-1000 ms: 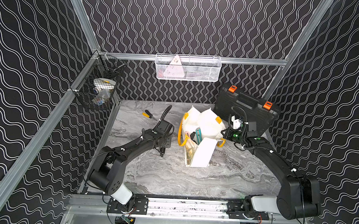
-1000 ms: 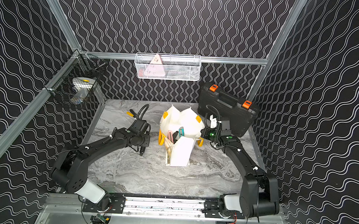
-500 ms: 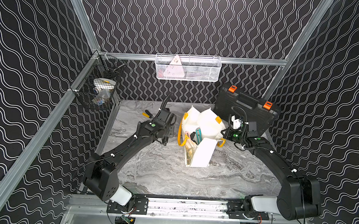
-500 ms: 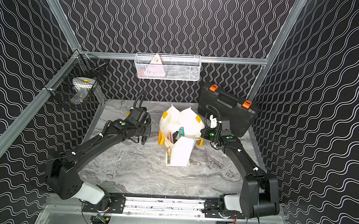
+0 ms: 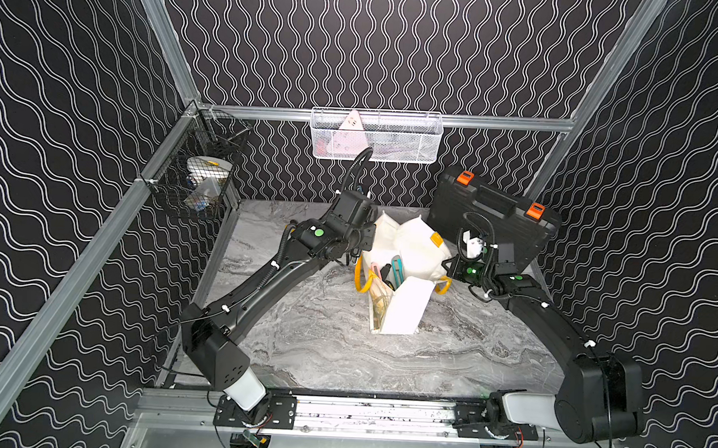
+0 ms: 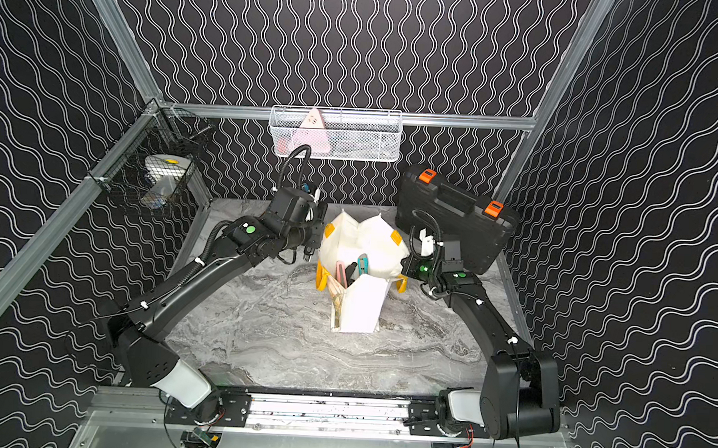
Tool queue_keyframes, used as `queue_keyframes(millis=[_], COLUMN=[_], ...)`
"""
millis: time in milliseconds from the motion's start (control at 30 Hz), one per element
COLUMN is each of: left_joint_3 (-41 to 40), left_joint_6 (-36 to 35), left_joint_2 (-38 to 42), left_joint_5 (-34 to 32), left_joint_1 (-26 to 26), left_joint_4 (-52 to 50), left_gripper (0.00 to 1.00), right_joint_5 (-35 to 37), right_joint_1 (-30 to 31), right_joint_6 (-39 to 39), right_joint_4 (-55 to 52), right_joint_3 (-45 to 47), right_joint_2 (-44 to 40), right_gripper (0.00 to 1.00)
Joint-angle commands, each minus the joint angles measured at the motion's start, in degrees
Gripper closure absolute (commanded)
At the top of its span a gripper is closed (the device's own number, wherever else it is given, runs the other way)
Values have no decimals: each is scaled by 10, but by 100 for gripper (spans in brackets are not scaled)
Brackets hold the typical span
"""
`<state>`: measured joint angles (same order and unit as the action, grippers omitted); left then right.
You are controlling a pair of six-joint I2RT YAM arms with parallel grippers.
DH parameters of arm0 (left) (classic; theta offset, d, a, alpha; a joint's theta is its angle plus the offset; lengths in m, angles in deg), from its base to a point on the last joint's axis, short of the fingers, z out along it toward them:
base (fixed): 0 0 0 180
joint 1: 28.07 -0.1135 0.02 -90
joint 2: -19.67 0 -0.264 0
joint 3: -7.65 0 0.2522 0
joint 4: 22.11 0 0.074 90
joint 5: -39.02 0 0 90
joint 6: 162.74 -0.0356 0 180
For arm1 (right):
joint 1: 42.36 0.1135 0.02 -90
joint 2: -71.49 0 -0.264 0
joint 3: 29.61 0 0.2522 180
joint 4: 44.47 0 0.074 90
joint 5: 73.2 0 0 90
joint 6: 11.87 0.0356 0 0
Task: Place the art knife into the pouch
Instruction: Place the utility knife in the pouch.
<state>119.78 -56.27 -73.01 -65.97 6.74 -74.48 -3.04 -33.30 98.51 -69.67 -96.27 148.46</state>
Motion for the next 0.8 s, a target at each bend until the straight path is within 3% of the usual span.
queue_keyframes(millis=[0, 267, 567, 767], left_joint_3=[40, 76, 86, 50], left_joint_6=[-24, -62, -108, -129], left_joint_2=[-20, -71, -126, -147], left_joint_5=[-9, 5, 54, 81], left_joint_1=[10, 52, 66, 67], left_joint_4=[-15, 29, 67, 131], left_gripper=[72, 71, 72, 72], right_joint_5=[-3, -2, -4, -3], right_joint_1=[1, 1, 1, 1], right_joint_6=[1, 0, 0, 1], right_joint_4=[1, 0, 3, 3], right_joint_3=[-4, -5, -7, -6], right_joint_2=[-2, 1, 5, 3], right_gripper=[100, 100, 100, 100])
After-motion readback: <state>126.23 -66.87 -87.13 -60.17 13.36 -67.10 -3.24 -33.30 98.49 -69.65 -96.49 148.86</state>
